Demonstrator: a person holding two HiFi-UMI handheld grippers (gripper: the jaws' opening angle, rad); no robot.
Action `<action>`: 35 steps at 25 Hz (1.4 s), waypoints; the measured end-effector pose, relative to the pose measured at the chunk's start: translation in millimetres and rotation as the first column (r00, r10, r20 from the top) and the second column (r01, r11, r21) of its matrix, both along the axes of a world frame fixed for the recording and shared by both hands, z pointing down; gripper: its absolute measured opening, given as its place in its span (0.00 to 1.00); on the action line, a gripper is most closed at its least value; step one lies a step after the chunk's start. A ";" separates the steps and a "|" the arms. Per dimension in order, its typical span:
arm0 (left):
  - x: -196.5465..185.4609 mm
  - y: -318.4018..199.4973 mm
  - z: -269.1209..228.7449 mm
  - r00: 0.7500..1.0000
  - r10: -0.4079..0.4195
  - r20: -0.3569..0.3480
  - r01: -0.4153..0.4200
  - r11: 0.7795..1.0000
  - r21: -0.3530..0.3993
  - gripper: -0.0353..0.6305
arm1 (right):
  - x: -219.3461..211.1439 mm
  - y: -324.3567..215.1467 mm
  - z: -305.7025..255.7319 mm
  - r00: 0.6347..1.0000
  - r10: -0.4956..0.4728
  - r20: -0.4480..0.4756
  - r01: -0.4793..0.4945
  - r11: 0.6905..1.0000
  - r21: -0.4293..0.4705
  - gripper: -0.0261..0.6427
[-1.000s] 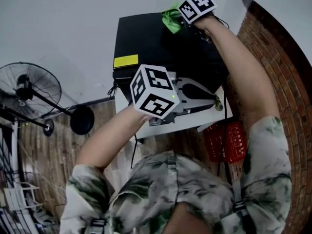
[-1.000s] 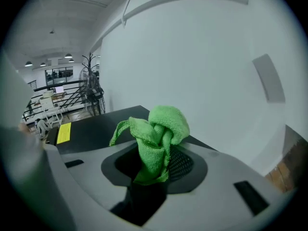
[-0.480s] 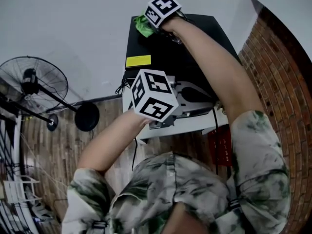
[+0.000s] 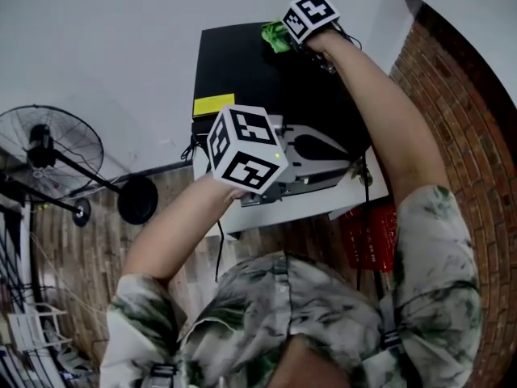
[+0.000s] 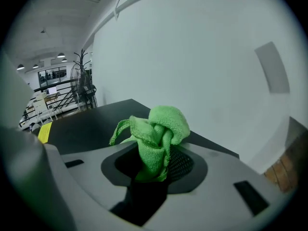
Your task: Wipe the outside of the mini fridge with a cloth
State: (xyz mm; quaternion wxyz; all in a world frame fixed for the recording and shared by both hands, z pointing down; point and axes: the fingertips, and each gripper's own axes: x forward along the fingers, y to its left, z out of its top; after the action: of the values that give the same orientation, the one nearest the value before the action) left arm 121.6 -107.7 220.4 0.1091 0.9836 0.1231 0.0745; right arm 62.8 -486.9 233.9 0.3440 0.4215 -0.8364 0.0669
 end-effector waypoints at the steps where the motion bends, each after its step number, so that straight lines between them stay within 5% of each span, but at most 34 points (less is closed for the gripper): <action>1: 0.2 -0.6 -1.1 1.000 0.002 0.000 -0.002 1.000 0.002 0.09 | 15.0 -1.0 -0.5 1.000 0.021 -0.004 -0.021 1.000 0.001 0.26; 10: 7.8 -6.5 -3.6 1.000 0.022 -0.016 -0.023 1.000 -0.020 0.09 | 148.1 -8.3 -2.8 0.975 0.220 -0.044 -0.220 0.976 0.007 0.26; 16: 8.9 -7.9 -1.4 1.000 0.022 -0.014 -0.023 1.000 -0.022 0.09 | 169.6 -5.4 -10.4 0.962 0.258 -0.087 -0.256 0.966 0.039 0.26; 22: 4.6 -11.5 -2.8 1.000 0.015 -0.017 -0.016 1.000 -0.018 0.09 | 115.4 -13.3 -28.4 0.984 0.178 -0.025 -0.176 0.983 0.060 0.26; 35: -33.2 -15.5 0.2 0.999 -0.044 -0.013 0.044 0.998 -0.037 0.09 | -96.5 -33.6 -21.4 0.995 -0.100 -0.011 0.100 0.993 0.063 0.26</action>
State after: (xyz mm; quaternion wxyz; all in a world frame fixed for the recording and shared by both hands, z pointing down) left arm 88.3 -123.3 220.5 0.1281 0.9843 0.1035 0.0630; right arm -33.7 -520.5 212.5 0.3369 0.3899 -0.8567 0.0214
